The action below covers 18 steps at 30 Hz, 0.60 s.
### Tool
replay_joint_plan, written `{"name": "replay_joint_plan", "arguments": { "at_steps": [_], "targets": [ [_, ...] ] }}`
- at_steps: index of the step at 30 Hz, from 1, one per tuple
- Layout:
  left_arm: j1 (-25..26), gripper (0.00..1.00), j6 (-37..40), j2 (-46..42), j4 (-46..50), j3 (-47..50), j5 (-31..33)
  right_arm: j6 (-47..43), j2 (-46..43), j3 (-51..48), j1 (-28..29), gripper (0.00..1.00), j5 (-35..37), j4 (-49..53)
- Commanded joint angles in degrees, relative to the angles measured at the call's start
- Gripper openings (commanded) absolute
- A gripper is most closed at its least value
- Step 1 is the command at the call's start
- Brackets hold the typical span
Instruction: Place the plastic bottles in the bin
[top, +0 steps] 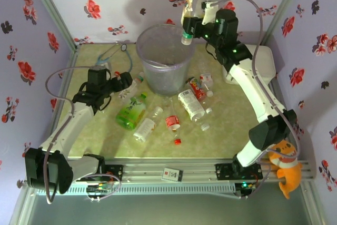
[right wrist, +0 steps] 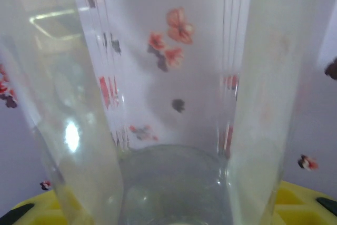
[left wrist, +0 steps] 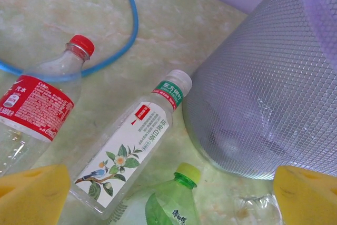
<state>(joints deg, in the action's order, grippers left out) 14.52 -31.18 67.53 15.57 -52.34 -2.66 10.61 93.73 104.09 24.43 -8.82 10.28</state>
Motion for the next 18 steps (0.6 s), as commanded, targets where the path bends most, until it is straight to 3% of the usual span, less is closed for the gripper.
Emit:
{"name": "replay_joint_plan", "arguments": {
  "at_steps": [1, 18],
  "targets": [
    [0.57, 1.00, -0.60, 0.25, -1.24, -1.80, -0.38, -1.02, 2.38, 3.69, 0.84, 0.43, 0.54, -1.33],
    [1.84, 1.00, -6.79, 2.22, -10.96, -6.56, -4.99, -1.81, 18.34, 13.16, 4.24, 0.45, -7.09, 11.87]
  ]
}}
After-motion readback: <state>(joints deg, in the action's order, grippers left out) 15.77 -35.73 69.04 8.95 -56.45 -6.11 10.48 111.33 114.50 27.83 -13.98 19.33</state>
